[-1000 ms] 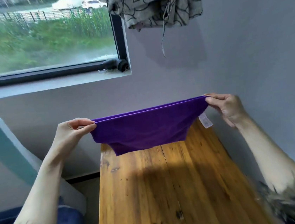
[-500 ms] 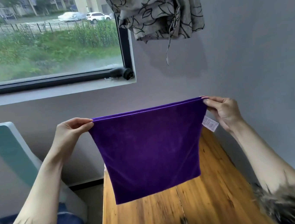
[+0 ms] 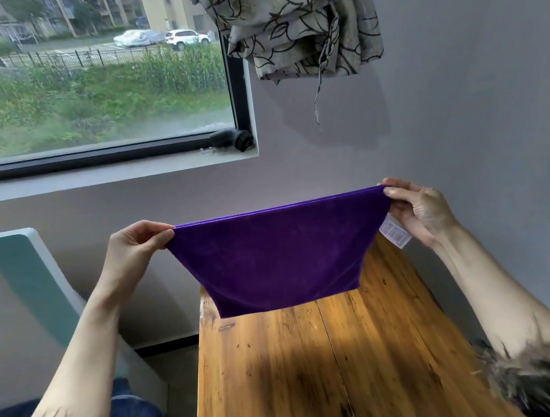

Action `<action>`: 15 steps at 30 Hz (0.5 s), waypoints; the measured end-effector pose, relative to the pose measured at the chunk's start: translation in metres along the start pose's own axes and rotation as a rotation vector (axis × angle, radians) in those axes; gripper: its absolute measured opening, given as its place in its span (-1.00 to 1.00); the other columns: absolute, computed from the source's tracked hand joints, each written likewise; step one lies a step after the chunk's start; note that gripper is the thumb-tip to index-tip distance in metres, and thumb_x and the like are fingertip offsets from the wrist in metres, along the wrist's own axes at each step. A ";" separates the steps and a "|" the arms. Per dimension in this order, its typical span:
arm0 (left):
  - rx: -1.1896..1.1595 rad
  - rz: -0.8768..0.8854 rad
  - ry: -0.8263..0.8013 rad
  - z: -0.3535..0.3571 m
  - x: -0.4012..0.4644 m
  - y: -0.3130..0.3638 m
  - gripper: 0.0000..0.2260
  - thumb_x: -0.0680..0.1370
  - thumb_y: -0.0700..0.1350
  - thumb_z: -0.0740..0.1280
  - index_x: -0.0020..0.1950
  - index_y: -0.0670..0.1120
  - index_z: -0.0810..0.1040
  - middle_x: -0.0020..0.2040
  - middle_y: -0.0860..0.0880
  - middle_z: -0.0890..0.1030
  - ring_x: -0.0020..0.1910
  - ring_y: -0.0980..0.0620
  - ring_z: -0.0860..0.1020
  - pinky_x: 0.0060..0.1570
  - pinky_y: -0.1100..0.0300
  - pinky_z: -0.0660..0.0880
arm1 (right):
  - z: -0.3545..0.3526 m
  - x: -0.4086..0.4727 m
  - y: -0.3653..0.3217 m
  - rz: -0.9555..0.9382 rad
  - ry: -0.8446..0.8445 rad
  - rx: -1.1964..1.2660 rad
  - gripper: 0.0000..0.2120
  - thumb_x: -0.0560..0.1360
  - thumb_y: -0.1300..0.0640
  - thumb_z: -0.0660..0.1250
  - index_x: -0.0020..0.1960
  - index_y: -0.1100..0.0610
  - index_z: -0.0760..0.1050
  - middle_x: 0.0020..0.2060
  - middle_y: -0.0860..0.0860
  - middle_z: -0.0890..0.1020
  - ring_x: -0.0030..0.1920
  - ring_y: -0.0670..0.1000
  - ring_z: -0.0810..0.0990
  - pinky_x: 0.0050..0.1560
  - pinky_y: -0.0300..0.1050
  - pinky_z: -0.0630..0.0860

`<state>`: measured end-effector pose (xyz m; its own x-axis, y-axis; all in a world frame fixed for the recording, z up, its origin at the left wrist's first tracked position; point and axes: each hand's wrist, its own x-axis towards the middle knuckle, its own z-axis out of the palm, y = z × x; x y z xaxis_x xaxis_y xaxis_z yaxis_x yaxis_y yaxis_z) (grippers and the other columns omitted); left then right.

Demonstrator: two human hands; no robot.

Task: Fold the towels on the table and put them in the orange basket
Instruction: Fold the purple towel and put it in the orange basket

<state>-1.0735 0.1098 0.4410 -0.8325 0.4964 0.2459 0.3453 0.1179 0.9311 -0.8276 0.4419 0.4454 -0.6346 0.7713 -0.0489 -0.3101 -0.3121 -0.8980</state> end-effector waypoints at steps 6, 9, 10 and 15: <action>0.012 -0.007 -0.007 -0.001 -0.002 0.000 -0.87 0.42 -0.36 0.40 -0.16 -0.14 0.62 -0.35 0.14 0.66 -0.32 0.26 0.59 -0.19 0.48 0.49 | -0.006 -0.003 -0.001 -0.044 0.007 -0.135 -0.83 0.45 0.46 0.26 -0.13 0.26 0.56 -0.33 0.04 0.69 -0.26 -0.03 0.66 -0.18 -0.23 0.61; 0.024 -0.006 -0.027 -0.002 -0.005 -0.002 -0.82 0.43 -0.34 0.40 -0.08 -0.08 0.62 -0.32 0.10 0.66 -0.29 0.23 0.58 -0.18 0.48 0.49 | -0.008 -0.004 0.002 -0.155 0.023 -0.431 -0.84 0.46 0.42 0.30 -0.04 0.24 0.59 -0.28 -0.01 0.69 -0.22 -0.09 0.64 -0.19 -0.33 0.57; 0.047 -0.007 -0.044 -0.003 -0.006 -0.004 -0.80 0.44 -0.33 0.40 -0.04 -0.05 0.62 -0.31 0.11 0.66 -0.27 0.23 0.59 -0.17 0.49 0.48 | -0.008 -0.005 0.003 -0.204 0.020 -0.562 -0.81 0.47 0.40 0.31 0.03 0.24 0.59 -0.23 -0.02 0.67 -0.22 -0.15 0.63 -0.20 -0.39 0.54; 0.209 -0.039 -0.080 0.000 -0.009 -0.018 -0.90 0.46 -0.30 0.39 -0.10 -0.12 0.63 -0.28 0.13 0.66 -0.31 0.32 0.57 -0.23 0.54 0.44 | -0.003 -0.003 0.011 -0.349 -0.004 -1.014 -0.81 0.49 0.33 0.33 0.08 0.23 0.61 -0.04 0.06 0.64 -0.10 -0.13 0.59 -0.07 -0.48 0.43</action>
<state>-1.0724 0.1032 0.4218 -0.8128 0.5536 0.1813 0.4028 0.3093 0.8615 -0.8265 0.4376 0.4344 -0.6272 0.7264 0.2809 0.2566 0.5332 -0.8061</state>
